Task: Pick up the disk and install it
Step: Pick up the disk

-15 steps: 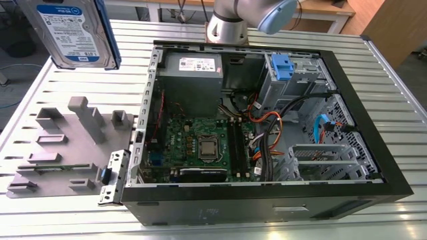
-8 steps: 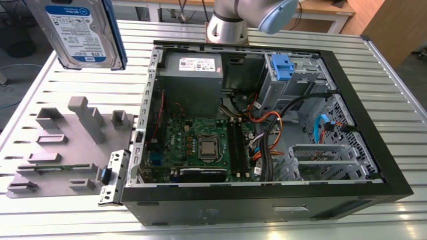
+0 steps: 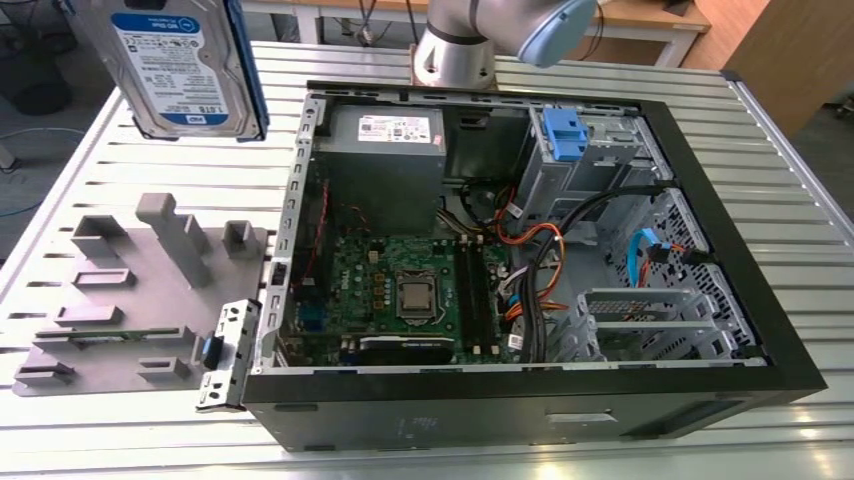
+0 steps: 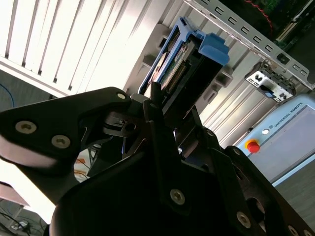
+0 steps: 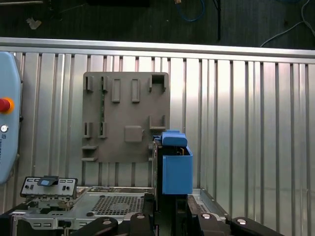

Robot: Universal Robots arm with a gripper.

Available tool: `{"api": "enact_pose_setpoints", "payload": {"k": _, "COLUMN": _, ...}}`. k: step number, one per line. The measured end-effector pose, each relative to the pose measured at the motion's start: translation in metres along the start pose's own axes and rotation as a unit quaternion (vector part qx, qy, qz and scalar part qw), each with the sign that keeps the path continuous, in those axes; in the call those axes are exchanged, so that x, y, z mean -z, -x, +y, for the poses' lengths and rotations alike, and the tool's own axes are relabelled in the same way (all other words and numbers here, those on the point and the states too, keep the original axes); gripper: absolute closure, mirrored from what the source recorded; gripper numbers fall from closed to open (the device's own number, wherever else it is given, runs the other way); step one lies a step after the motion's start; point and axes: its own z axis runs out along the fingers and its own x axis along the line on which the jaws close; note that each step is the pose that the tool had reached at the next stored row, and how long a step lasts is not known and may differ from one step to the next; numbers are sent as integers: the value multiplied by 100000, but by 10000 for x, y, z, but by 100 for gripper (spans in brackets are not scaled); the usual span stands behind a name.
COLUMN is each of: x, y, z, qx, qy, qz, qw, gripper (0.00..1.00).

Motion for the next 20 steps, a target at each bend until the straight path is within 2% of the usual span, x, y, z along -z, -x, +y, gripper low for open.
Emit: {"api": "enact_pose_setpoints", "payload": {"k": 20, "x": 2, "y": -5, "z": -408, "qx": -21, "qy": -1, "qz": -3, "qw": 100000, "gripper": 65}}
